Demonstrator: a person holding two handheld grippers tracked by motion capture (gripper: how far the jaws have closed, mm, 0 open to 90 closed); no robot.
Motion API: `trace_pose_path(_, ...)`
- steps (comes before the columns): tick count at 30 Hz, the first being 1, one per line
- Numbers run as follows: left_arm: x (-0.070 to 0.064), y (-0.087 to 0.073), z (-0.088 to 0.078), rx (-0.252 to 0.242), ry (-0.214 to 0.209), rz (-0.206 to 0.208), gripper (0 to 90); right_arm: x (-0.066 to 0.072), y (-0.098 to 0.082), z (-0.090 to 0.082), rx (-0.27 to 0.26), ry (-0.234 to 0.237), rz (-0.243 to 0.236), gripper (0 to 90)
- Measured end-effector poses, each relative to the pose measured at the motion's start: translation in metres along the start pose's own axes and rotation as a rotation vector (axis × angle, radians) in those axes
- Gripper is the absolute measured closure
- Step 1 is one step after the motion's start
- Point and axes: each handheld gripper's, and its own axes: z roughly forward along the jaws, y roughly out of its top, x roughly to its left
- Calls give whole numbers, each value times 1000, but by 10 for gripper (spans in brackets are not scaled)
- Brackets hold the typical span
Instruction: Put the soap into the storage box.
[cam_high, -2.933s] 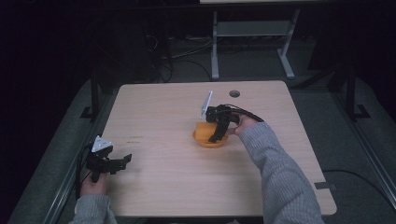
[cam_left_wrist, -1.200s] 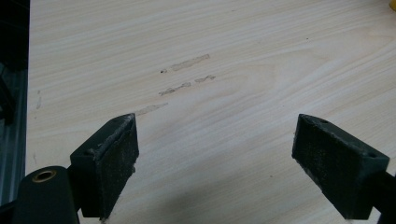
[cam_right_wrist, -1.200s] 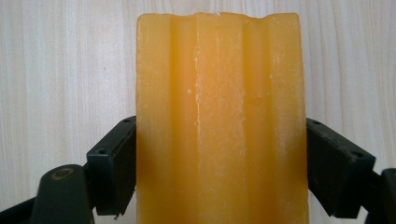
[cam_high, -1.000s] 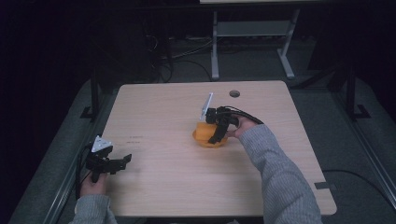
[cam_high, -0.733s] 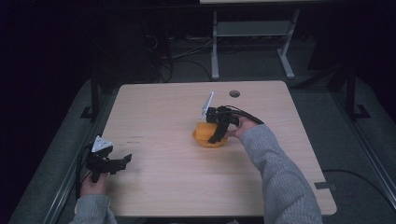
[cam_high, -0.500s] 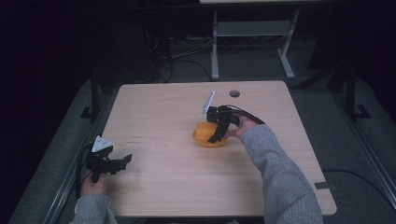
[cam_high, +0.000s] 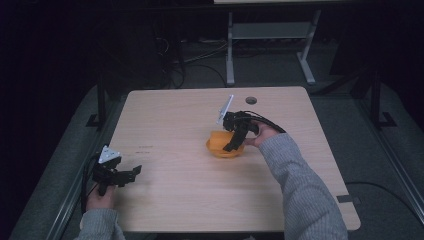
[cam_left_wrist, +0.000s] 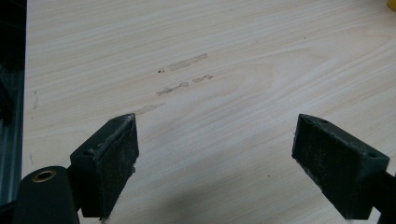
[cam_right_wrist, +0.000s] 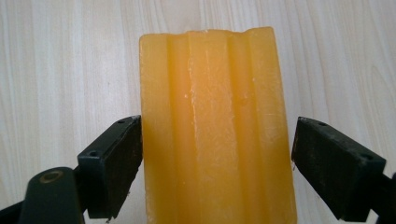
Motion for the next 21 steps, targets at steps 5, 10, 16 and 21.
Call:
trace_pose_path(5, 0, 0, 0, -1, -1, -3, 139, 1, -1, -3, -9, -1, 4, 158)
trace_pose_path(10, 0, 0, -1, 0, 1, -5, 139, 2, -2, -6, -18, -7, 10, 157)
trace_pose_path(16, 0, 0, -1, -1, 1, -2, 139, 2, -5, -12, -40, -11, 25, 159)
trace_pose_path(21, 0, -1, -1, 2, 0, -1, 139, 3, -8, -15, -49, -10, 43, 161)
